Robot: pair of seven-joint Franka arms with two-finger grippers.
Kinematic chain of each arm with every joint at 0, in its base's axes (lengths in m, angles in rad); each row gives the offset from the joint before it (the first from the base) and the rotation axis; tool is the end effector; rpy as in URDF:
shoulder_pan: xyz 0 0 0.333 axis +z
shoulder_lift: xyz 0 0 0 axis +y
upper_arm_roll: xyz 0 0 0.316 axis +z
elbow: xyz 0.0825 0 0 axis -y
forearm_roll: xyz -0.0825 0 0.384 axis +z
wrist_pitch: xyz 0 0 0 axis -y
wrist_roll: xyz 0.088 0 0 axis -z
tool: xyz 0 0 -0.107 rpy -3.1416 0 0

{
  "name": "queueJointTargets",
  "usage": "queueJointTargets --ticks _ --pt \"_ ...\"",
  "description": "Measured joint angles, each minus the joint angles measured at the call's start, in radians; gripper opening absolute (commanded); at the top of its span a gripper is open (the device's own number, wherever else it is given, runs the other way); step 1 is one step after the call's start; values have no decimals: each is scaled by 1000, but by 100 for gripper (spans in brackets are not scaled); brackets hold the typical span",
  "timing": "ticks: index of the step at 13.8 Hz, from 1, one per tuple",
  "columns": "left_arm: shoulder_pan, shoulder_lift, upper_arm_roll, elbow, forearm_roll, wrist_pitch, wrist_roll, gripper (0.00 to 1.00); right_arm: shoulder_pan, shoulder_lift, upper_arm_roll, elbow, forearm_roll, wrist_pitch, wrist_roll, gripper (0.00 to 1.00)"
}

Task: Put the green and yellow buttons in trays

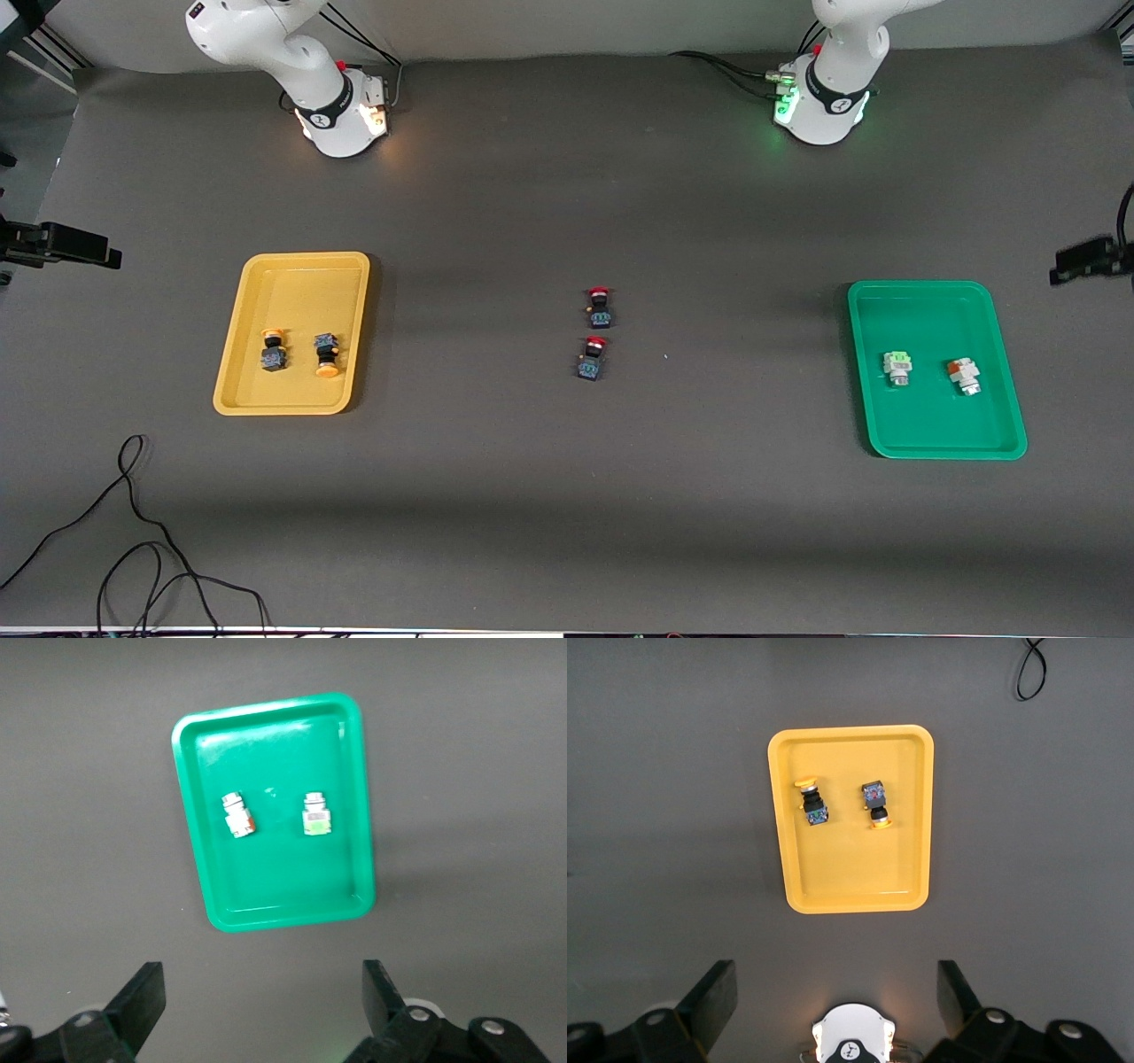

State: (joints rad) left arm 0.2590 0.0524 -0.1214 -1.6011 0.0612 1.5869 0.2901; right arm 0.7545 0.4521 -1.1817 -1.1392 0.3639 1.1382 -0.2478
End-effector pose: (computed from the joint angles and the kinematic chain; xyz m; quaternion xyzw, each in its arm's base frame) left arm 0.5625 0.0861 0.5825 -0.9961 0.0776 0.0381 0.0197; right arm 0.5850 -0.0361 0.6410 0.9939 -0.0294 -0.1066 0.0022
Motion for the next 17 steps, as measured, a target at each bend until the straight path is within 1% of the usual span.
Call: queueJointTargets --ticks 3,6,7,9,10,13,14,15,17 --pt "-67 -72 -2 0 0 -30 10 99 -1 0 2 0 0 -1 0 100" --pt "-166 -79 3 5 -1 -29 10 99 -1 0 2 0 0 -4 0 99" --pt "-206 -79 15 5 -1 -29 8 99 -2 0 2 0 -1 -9 0 100" --pt "-297 -79 76 6 -2 -25 -3 99 -2 0 2 0 -5 -17 0 100" --pt "-325 -78 98 6 -2 -24 -15 99 -3 0 1 0 -7 -17 0 100" --pt "-343 -75 117 6 -12 -22 -114 99 -20 -3 6 0 -7 -19 0 99" --pt "-344 -75 117 6 -14 -22 -162 99 -43 -10 30 0 -8 -20 0 100" --pt "-345 -75 117 7 -15 -22 -195 99 -84 -24 84 1 -23 -20 0 100" --pt "-345 -75 120 14 -20 -22 -222 99 -176 -67 234 0 -111 -20 0 100"
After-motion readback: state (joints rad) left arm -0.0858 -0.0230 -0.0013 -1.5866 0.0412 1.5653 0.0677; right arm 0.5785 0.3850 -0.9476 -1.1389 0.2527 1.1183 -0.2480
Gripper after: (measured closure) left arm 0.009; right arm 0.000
